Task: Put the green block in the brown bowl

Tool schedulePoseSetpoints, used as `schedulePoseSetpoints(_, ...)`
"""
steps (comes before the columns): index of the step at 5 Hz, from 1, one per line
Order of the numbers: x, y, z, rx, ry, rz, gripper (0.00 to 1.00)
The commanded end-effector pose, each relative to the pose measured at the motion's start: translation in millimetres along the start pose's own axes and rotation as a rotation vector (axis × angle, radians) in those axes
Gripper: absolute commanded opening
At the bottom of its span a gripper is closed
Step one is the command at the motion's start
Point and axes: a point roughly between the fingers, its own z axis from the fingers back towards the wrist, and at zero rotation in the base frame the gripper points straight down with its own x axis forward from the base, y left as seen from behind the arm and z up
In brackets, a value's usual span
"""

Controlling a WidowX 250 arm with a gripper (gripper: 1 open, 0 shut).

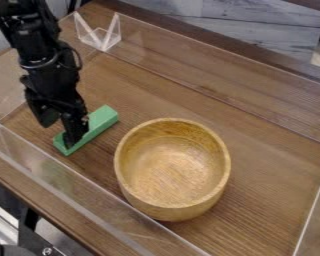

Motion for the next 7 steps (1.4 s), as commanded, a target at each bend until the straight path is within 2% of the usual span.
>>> schedulePoseSetpoints(1,9.4,1.9,1.6,0.012,-0.029,0.004,1.0)
schedulePoseSetpoints(3,14.8,1.1,-8.1,-0.003,-0.026,0.021,1.0)
schedulePoseSetpoints(6,18.1,-0.3,-11.2,-0.021,-0.01,0.043,1.0)
schedulePoseSetpoints(7,18.4,-0.9,-10.3,-0.027,-0.002,0.05,0.0)
